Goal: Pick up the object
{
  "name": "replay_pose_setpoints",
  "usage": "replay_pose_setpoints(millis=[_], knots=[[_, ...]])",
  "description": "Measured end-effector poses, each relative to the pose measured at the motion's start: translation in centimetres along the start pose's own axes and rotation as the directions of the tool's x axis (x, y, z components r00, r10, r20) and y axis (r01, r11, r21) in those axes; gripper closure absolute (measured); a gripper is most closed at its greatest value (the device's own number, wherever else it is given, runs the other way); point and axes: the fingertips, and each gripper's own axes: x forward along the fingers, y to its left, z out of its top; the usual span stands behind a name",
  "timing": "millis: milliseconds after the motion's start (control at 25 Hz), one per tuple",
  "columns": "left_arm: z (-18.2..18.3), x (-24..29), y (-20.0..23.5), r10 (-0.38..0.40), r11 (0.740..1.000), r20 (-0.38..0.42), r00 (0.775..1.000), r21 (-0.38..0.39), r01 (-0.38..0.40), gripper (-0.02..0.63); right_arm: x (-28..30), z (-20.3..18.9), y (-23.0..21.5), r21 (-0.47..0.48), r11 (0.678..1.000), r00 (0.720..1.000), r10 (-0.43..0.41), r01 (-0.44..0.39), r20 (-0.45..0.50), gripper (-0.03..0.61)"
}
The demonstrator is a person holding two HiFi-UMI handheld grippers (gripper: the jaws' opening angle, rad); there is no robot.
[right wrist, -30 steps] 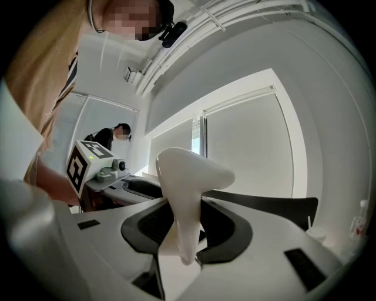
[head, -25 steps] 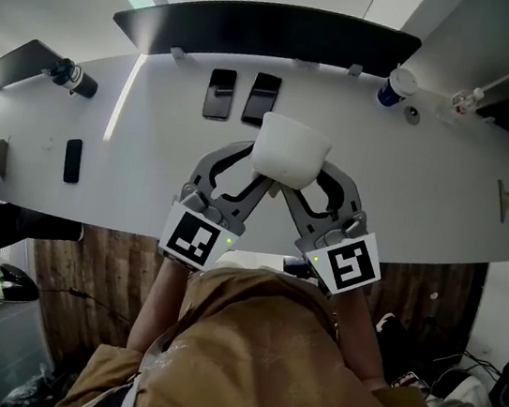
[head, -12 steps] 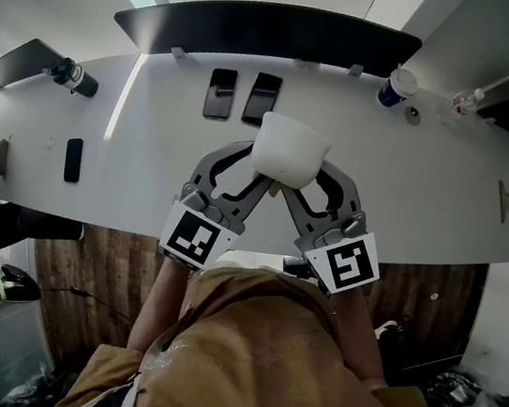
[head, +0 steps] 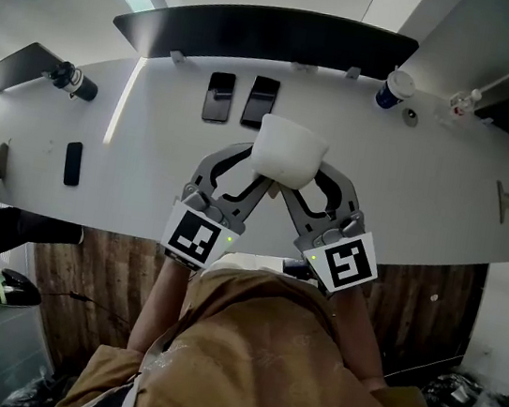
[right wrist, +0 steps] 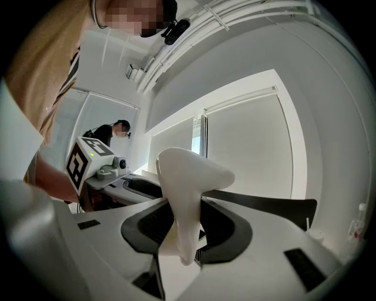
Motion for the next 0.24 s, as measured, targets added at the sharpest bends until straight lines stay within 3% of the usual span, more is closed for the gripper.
replay_pose_setpoints(millis=[240], knots=[[-0.26,-0.11,-0.04,-0.011,1.000,-0.006,1.000,0.016,0.011,0.445,-0.03,-0.30,0.22,-0.002,1.000,1.000,-0.013,0.013,-0.007,0.430]])
